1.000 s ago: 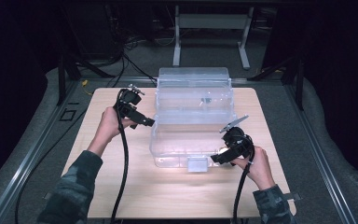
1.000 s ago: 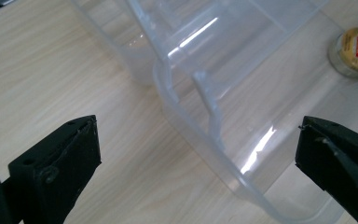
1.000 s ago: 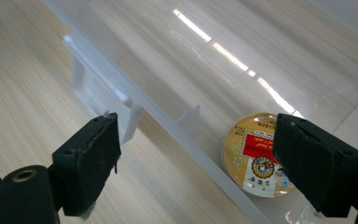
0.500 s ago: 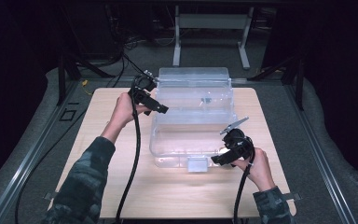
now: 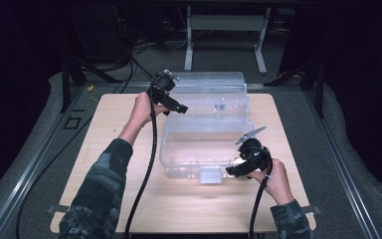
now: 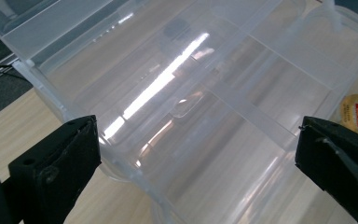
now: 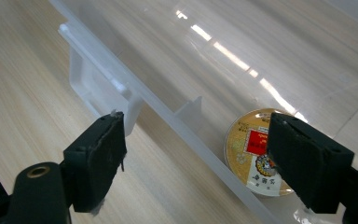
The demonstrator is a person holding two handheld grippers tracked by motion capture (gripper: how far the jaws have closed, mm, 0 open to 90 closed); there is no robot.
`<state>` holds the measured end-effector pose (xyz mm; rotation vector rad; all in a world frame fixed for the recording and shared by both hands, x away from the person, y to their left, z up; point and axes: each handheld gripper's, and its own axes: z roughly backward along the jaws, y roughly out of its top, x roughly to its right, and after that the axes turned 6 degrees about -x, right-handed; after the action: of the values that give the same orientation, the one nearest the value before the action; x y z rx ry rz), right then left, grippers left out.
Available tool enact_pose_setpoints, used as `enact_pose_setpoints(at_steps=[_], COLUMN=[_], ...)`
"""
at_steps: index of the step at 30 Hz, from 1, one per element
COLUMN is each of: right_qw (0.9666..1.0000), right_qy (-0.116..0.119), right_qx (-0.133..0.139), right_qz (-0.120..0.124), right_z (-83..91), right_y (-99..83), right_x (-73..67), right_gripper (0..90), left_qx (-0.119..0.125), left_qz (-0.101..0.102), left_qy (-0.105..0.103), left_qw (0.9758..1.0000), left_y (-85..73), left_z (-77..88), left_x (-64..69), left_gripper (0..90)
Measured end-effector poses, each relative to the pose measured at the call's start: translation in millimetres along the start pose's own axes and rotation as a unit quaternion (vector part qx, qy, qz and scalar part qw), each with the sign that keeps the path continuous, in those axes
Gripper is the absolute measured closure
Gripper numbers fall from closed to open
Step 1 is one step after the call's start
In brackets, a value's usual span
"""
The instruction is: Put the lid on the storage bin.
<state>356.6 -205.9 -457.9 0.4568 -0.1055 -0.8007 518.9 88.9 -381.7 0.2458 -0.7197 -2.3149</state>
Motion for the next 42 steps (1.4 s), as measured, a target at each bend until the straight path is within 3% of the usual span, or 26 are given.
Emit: enact_pose_setpoints(at_steps=[1, 6, 11, 18, 24, 31, 42], right_qw=[1.0000, 1.0000, 1.0000, 1.0000, 0.9999, 0.9998, 0.9987], right_qy=[0.010, 0.009, 0.001, -0.003, -0.008, -0.014, -0.027], right_qx=[0.001, -0.002, -0.003, -0.009, -0.005, 0.000, 0.030], right_qz=[-0.001, 0.004, 0.004, -0.001, -0.008, -0.017, -0.033], right_z=[-1.0, -3.2, -4.5, -10.2, -14.1, -19.8, -21.0], right_y=[0.4, 1.7, 1.6, -0.8, -1.4, -1.0, -5.6], right_x=[-0.2, -2.3, -5.5, -5.7, -6.4, -10.3, -14.0], right_gripper=[19.4, 20.8, 26.8, 39.7, 51.1, 53.0, 50.9], left_qx=[0.002, 0.016, 0.008, -0.011, 0.001, 0.006, -0.015], left_qz=[-0.003, 0.000, -0.009, -0.012, -0.006, -0.006, -0.025], left_qy=[0.002, -0.006, 0.005, 0.020, 0.049, 0.051, 0.050], left_qw=[1.0000, 0.9999, 0.9999, 0.9997, 0.9988, 0.9986, 0.9983], left_y=[1.5, 10.8, 17.2, 16.8, 14.2, 12.1, 16.5], left_z=[-2.9, -14.9, -25.5, -34.7, -34.4, -35.3, -32.6], left_x=[0.3, 1.6, 7.7, 4.3, 2.6, 4.6, 11.3], left_gripper=[0.1, 2.1, 10.2, 31.9, 54.3, 58.6, 70.1])
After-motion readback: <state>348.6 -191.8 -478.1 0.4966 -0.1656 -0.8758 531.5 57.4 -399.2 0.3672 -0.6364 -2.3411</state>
